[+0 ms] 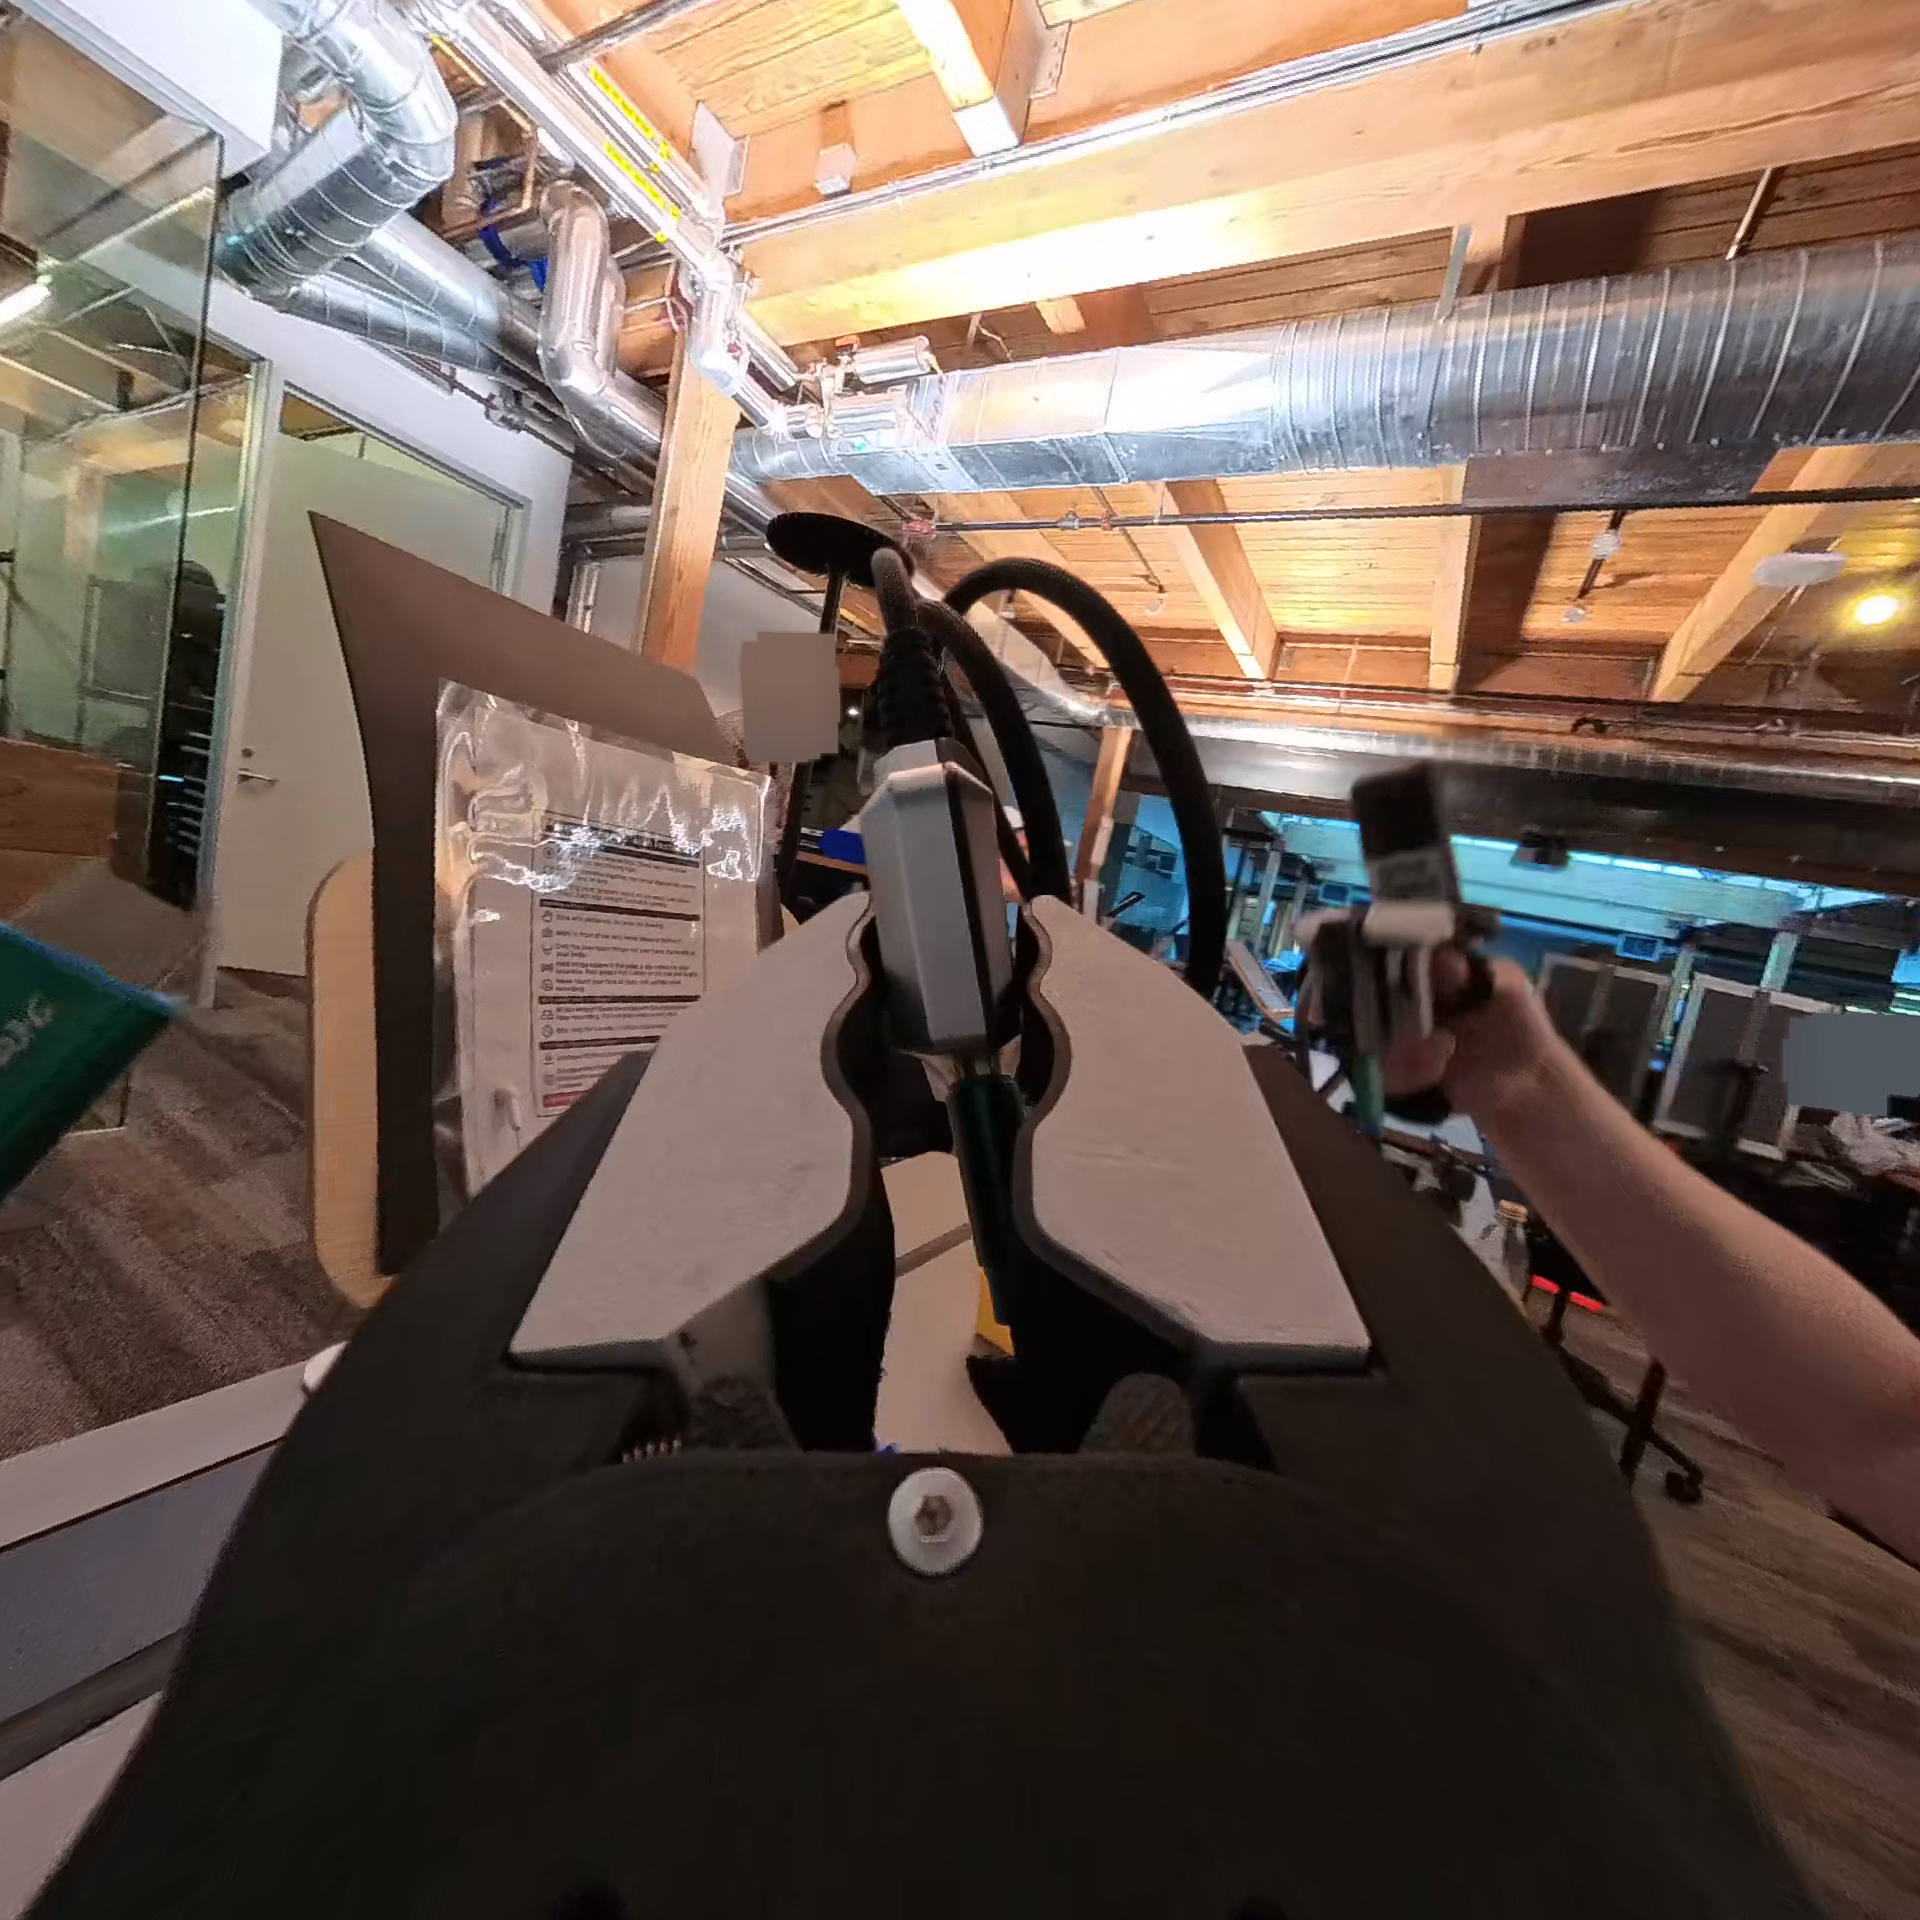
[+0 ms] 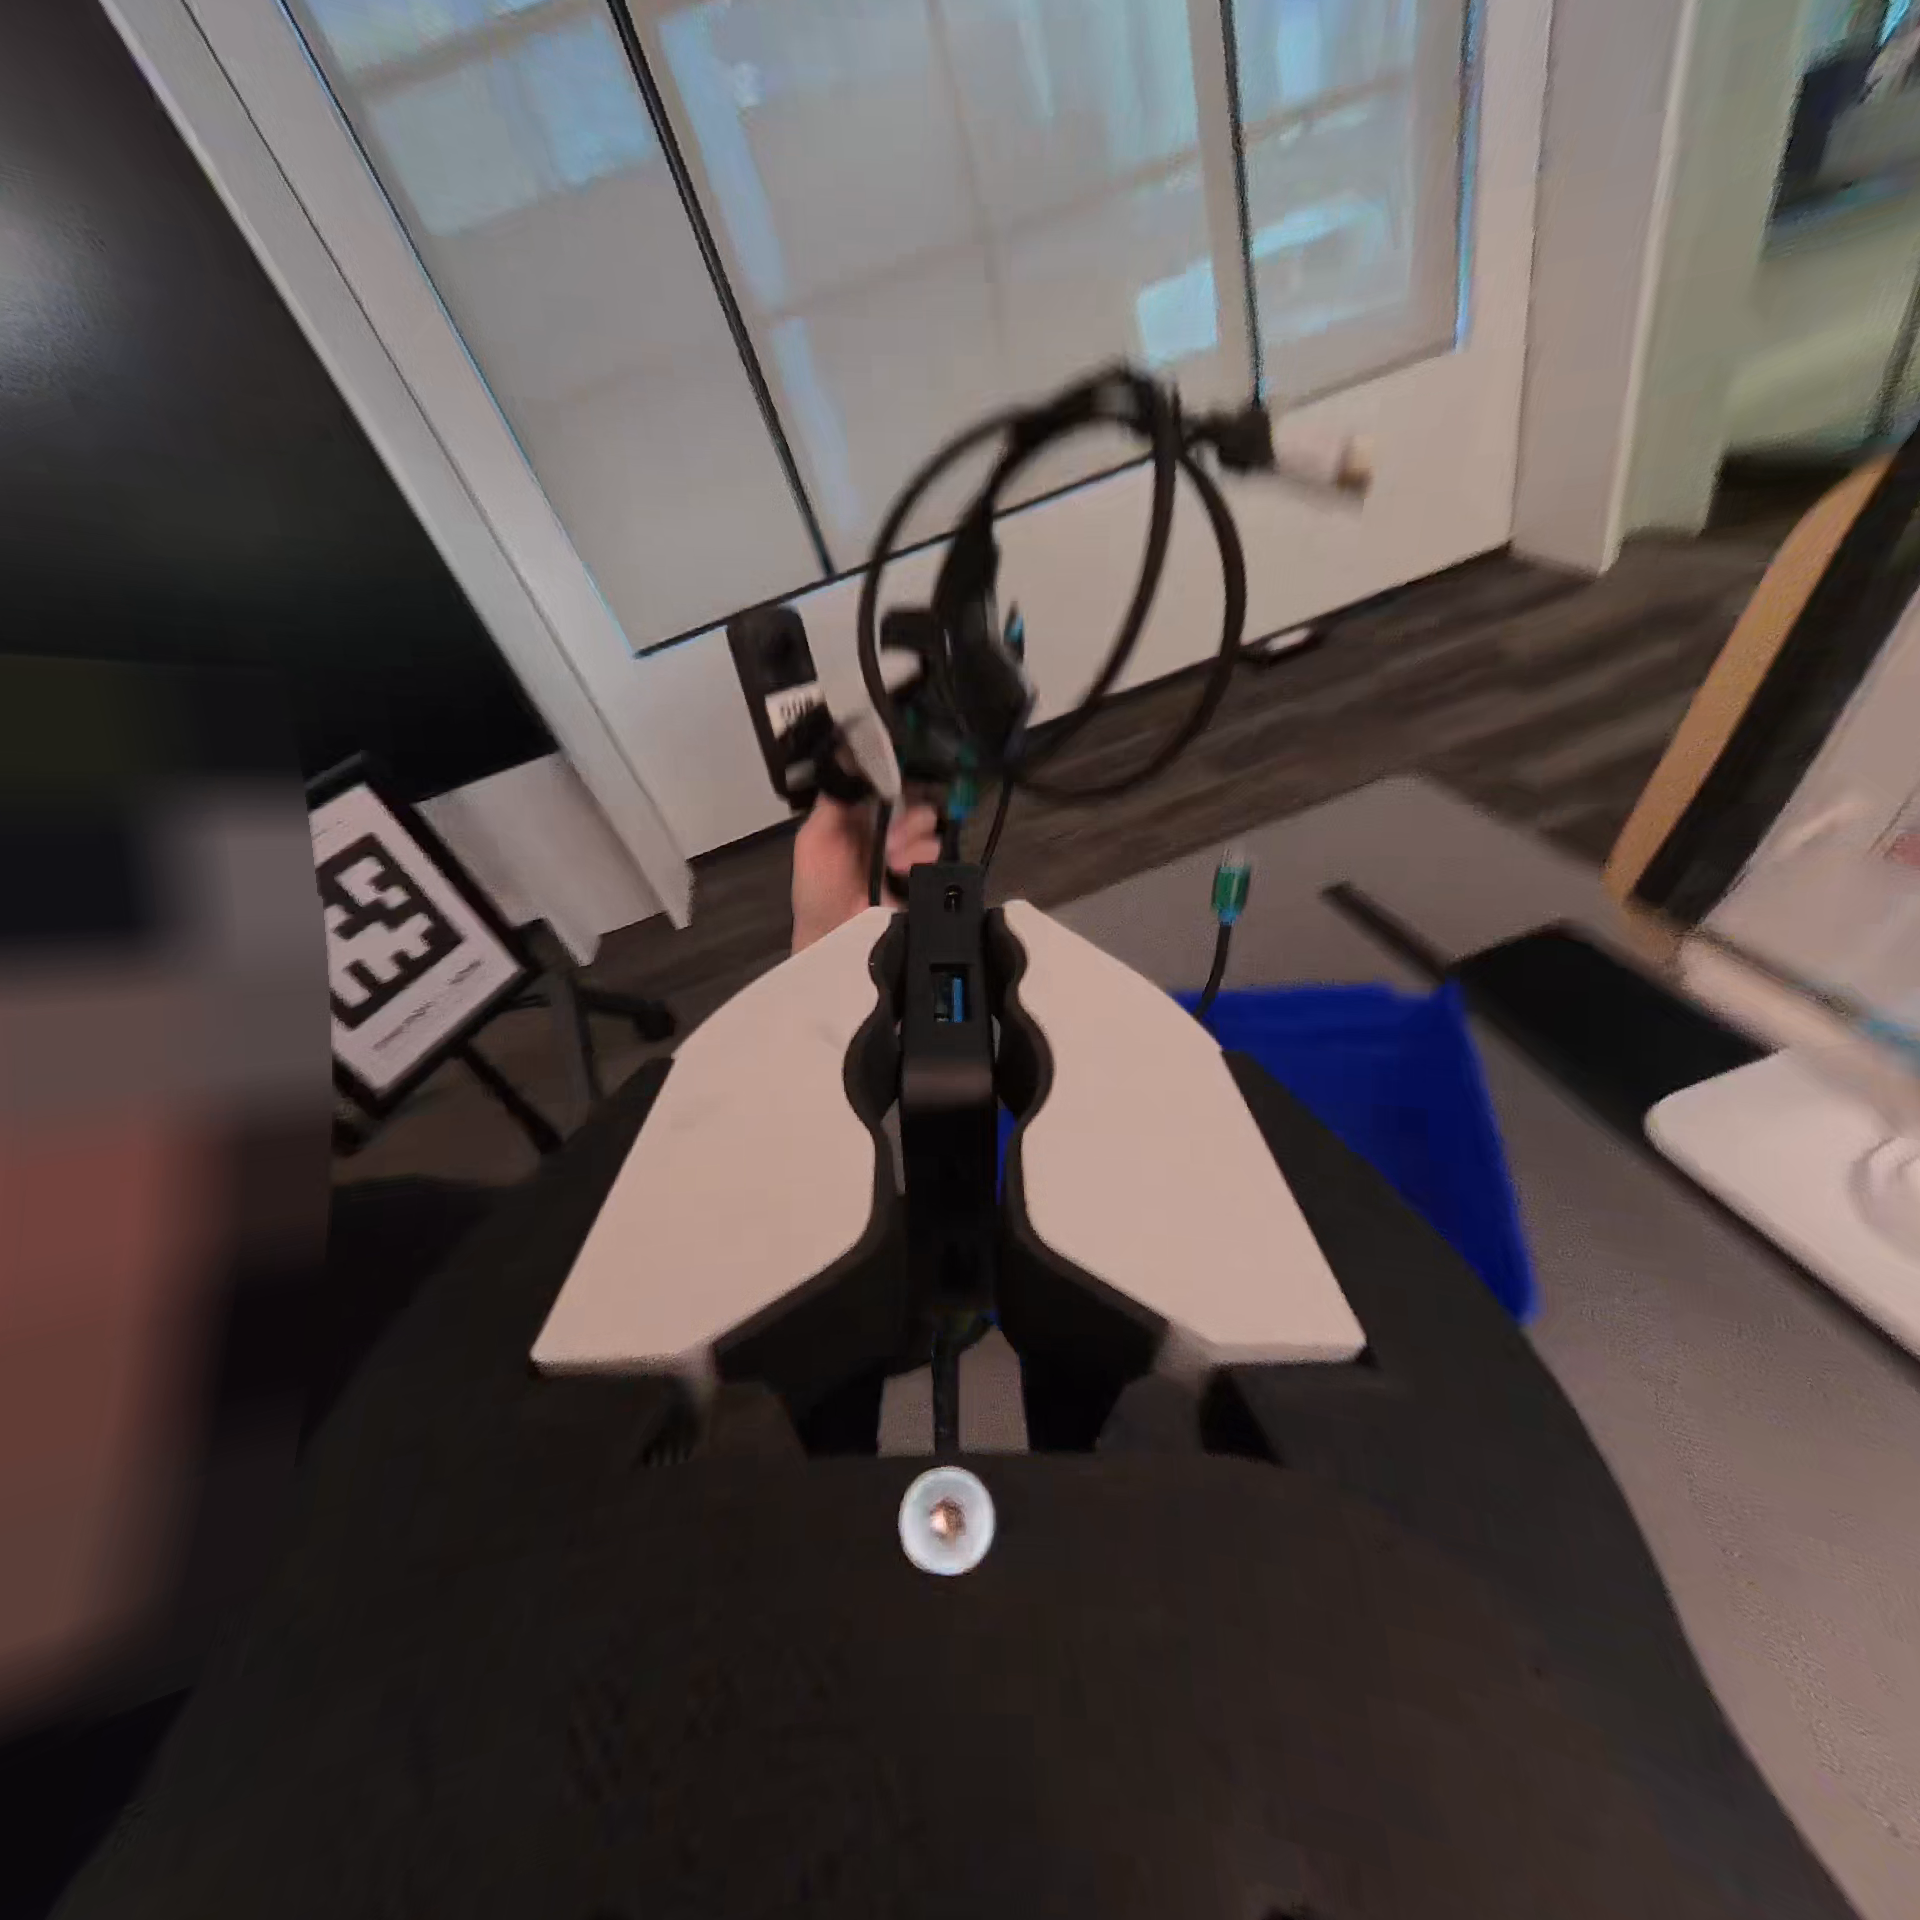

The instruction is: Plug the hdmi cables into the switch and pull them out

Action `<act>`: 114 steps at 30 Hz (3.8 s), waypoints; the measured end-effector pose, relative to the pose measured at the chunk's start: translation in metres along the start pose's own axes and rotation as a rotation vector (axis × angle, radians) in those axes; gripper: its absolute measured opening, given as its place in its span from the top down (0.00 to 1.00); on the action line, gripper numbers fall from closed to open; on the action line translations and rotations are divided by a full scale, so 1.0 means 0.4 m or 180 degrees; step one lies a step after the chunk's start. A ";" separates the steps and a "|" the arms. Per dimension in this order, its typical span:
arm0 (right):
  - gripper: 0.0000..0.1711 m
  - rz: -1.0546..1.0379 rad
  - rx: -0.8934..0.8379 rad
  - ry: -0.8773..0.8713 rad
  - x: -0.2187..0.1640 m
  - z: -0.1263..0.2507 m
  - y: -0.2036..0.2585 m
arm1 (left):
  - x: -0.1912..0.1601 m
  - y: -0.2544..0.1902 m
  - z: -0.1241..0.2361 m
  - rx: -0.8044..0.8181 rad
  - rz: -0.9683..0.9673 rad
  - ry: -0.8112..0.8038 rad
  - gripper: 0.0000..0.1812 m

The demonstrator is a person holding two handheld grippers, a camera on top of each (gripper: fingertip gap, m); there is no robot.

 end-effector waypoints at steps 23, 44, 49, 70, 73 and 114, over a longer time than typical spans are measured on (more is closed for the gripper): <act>0.80 -0.0848 -0.0865 0.2429 -0.501 -0.171 -0.515 | 0.061 -0.068 0.018 0.0132 -0.0388 -0.0008 0.88; 0.85 -0.2769 -0.1580 0.0942 -0.487 -0.393 -0.553 | 0.082 -0.065 0.058 0.0297 -0.0459 0.0100 0.89; 0.87 -0.2796 -0.1603 0.0752 -0.471 -0.491 -0.569 | 0.085 -0.059 0.069 0.0273 -0.0393 0.0054 0.89; 0.89 -0.2412 -0.1993 0.1551 -0.569 -0.528 -0.358 | 0.087 -0.015 0.123 0.0376 -0.0267 -0.0040 0.89; 0.88 -0.2616 -0.1887 0.1466 -0.572 -0.539 -0.359 | 0.081 -0.005 0.122 0.0409 -0.0289 -0.0006 0.89; 0.87 -0.0673 -0.0560 -0.0856 -0.350 0.070 -0.386 | 0.004 0.059 -0.022 0.0108 -0.1538 0.1470 0.89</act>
Point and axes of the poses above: each gripper's, where its closed fingertips meet, z back along the fingers, x out of its top, y = z × x across the jaws, the point moved 7 cm from there along z, back along the fingers, and after that the axes turned 11 degrees about -z, right-handed, at the moved point
